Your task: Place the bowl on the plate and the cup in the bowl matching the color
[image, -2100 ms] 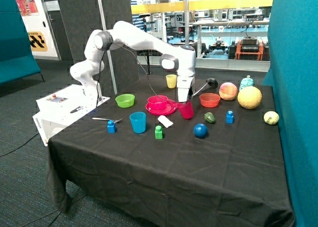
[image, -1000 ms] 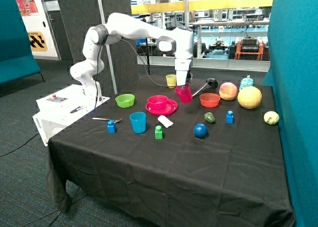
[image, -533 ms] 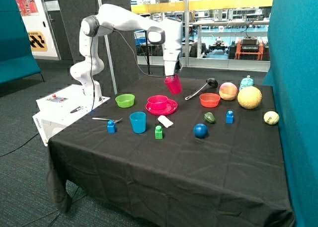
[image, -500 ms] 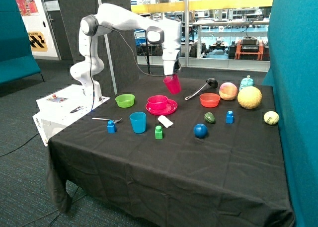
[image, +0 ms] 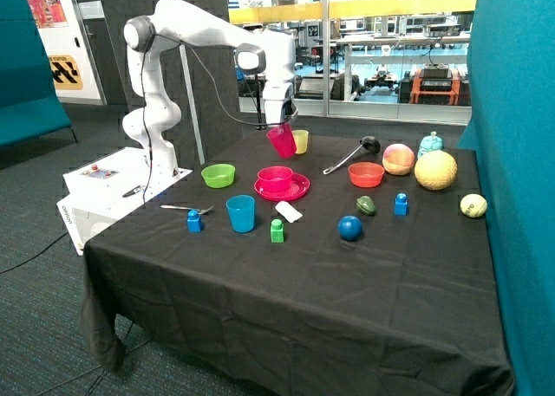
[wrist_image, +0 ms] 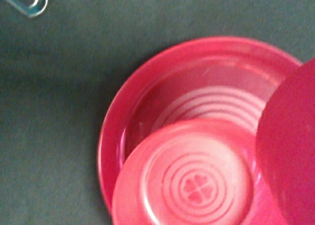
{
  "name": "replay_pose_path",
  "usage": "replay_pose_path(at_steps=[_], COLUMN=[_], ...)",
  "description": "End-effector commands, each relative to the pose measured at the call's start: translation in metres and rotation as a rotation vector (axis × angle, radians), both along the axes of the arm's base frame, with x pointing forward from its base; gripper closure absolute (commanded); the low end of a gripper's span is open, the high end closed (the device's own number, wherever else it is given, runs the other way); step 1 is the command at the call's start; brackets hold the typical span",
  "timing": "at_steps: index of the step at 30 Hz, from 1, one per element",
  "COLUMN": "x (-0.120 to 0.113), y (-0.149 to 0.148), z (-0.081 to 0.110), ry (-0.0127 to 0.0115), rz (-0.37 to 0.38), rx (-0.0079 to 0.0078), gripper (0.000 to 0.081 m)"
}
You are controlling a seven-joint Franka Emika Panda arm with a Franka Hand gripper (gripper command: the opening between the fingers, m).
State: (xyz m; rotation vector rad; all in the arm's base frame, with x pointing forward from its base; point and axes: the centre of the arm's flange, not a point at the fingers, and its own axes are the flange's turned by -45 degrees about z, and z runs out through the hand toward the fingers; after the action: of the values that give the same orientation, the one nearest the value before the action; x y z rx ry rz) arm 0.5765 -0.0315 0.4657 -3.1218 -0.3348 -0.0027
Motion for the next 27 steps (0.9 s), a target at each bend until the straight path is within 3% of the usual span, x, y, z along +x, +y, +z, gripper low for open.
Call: replay_pose_path(at_steps=[1, 27], x=[-0.03, -0.066], y=[0.011, 0.012], z=[-0.008, -0.071], ry=[0.0015, 0.0016], rz=[0.001, -0.063], rx=[-0.0021, -0.002], gripper=[0.0808, 0.0808])
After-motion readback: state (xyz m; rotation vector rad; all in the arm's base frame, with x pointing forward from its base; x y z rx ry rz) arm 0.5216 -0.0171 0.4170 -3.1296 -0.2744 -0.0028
